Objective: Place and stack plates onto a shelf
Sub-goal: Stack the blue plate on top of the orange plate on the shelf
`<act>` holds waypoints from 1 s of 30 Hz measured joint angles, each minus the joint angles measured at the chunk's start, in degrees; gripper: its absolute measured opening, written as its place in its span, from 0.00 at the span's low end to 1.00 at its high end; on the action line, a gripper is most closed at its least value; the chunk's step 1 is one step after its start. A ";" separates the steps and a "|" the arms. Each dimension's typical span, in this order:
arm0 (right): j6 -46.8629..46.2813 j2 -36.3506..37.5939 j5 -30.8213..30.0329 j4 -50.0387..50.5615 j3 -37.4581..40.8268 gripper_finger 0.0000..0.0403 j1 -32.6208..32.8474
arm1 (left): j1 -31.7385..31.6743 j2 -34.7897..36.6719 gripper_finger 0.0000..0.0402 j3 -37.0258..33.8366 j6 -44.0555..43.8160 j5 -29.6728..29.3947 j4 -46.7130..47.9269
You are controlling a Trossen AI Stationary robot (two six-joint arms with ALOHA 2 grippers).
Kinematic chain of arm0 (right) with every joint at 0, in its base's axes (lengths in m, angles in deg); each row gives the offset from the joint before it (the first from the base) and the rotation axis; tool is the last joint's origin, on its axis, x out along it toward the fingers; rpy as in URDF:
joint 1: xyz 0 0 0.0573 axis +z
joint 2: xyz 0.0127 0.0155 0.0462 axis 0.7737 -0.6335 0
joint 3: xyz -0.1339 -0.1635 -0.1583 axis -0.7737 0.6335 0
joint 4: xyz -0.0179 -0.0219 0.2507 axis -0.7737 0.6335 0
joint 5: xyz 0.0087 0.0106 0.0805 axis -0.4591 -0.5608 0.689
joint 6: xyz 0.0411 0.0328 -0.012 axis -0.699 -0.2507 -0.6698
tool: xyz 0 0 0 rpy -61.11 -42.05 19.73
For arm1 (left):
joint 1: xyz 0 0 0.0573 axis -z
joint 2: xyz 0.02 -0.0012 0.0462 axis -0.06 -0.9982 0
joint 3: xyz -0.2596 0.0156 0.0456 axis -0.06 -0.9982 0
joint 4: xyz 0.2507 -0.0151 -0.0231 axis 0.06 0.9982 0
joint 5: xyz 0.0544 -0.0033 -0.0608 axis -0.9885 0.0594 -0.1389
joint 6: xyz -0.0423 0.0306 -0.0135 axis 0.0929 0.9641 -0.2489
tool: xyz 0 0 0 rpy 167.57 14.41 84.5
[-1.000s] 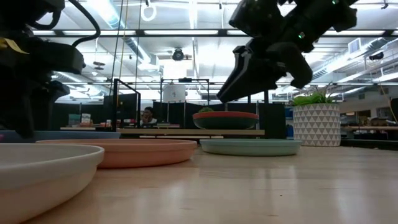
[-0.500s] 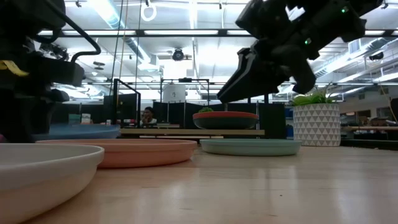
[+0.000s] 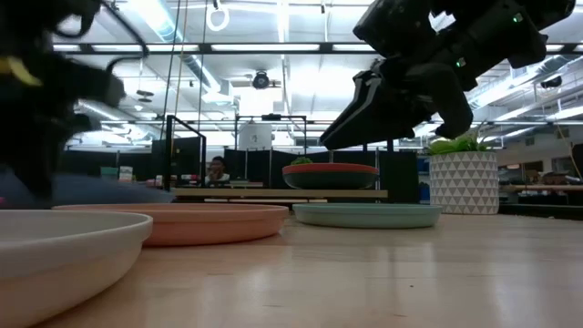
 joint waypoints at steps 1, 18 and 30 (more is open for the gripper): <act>-0.29 0.00 -0.02 -0.23 0.30 0.24 0.12 | 0.00 0.32 0.03 1.91 0.29 0.47 1.96; -2.25 0.11 -8.63 -0.36 1.33 0.24 8.25 | -8.76 0.95 0.03 19.56 32.69 -6.38 -3.66; -5.54 0.15 -9.47 -0.48 1.33 0.24 9.96 | -29.19 -6.46 0.03 19.48 72.20 -4.63 -20.60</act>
